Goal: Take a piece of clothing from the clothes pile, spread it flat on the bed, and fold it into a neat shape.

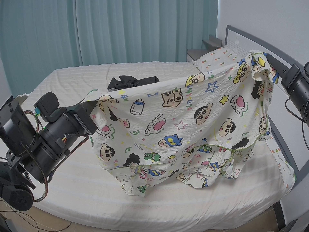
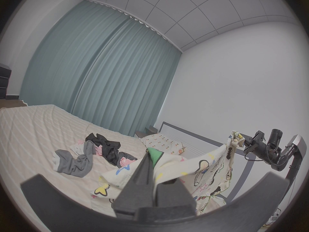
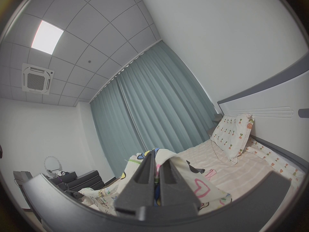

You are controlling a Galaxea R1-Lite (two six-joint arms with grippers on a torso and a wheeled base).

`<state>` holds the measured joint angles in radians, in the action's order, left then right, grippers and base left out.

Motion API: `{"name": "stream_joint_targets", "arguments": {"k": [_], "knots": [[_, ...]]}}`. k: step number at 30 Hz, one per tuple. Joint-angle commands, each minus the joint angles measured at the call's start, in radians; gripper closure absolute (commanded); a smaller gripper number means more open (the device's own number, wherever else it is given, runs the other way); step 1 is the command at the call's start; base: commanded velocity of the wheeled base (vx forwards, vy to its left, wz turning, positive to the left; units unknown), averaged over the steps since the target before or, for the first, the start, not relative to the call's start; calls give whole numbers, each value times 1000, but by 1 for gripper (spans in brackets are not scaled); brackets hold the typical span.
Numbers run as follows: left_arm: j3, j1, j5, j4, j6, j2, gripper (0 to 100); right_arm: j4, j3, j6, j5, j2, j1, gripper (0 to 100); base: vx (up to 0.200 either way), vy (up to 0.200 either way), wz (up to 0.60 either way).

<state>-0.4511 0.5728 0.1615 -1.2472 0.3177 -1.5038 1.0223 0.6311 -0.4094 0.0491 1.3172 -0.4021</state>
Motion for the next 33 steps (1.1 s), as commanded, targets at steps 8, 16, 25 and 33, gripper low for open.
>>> {"name": "stream_joint_targets", "arguments": {"k": [8,16,25,33], "knots": [[26,4,1,-1,0,27,100,1,-39,0,-32,-35,-1,100,-200,0,0],[74,7,1,-1,0,74,100,-1,-59,0,-92,-98,-4,100,-200,0,0],[91,6,4,-1,-3,132,100,-2,-63,-2,-153,-161,-6,100,-200,0,0],[109,6,23,0,-12,191,100,-13,-65,-2,-167,-170,0,100,-25,0,0]]}}
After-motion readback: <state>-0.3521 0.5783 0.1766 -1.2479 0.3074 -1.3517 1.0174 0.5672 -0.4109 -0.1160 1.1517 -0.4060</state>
